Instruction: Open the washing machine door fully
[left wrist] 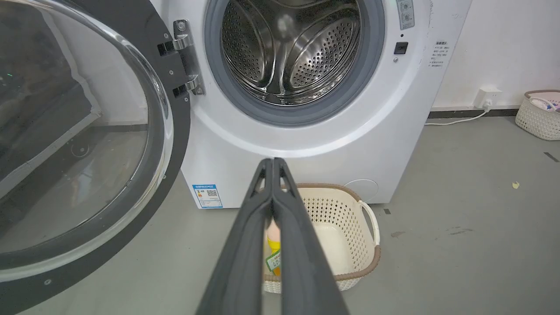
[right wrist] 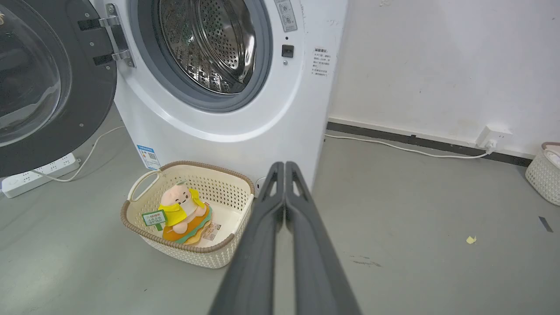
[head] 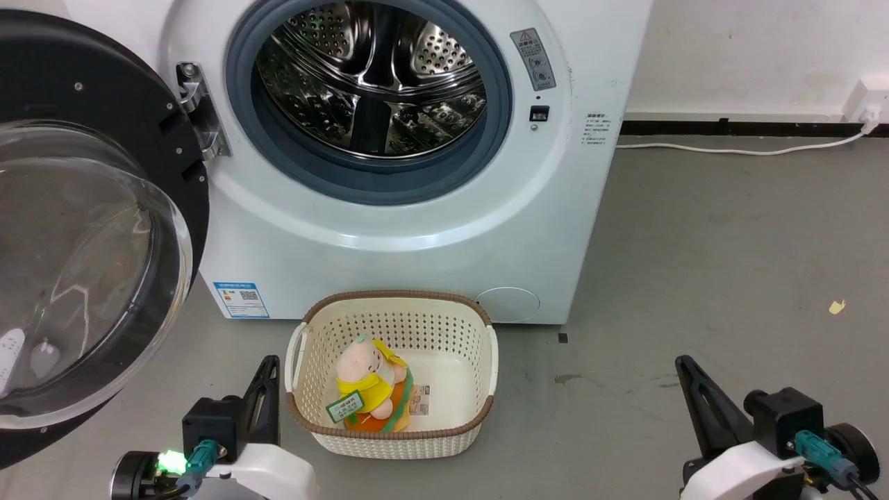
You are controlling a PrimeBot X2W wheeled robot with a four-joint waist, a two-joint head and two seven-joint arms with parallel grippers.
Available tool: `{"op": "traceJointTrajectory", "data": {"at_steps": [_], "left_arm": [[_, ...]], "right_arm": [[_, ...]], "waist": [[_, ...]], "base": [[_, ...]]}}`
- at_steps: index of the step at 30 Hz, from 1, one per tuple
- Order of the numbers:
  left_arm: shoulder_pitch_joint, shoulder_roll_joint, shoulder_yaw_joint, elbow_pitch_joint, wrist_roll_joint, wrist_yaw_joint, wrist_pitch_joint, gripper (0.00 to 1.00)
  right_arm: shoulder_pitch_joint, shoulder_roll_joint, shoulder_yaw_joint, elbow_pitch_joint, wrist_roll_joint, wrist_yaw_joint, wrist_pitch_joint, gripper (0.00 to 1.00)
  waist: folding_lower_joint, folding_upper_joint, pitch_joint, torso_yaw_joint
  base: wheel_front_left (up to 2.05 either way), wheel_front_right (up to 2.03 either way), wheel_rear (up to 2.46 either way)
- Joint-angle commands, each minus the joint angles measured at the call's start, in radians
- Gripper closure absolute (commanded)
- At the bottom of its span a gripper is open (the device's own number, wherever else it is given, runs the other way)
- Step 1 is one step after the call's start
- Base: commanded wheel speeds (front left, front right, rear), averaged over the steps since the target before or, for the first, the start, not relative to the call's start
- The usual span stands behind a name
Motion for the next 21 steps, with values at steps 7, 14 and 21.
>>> {"op": "traceJointTrajectory", "data": {"at_steps": [7,14,21], "left_arm": [[-0.019,-0.002,0.008,-0.012,0.01,0.003,0.013,1.0],[-0.019,-0.002,0.008,-0.012,0.01,0.003,0.013,1.0],[-0.019,-0.002,0.008,-0.012,0.01,0.003,0.013,1.0]], "right_arm": [[-0.026,0.002,0.003,-0.011,-0.015,0.001,0.011,1.0],[-0.026,0.002,0.003,-0.011,-0.015,0.001,0.011,1.0],[-0.026,0.002,0.003,-0.011,-0.015,0.001,0.011,1.0]], "waist": [[0.0,-0.0001,0.004,-0.003],[0.0,-0.0001,0.004,-0.003],[0.0,-0.0001,0.004,-0.003]], "base": [[0.0,0.0,0.0],[0.0,0.0,0.0],[0.0,0.0,0.0]]}}
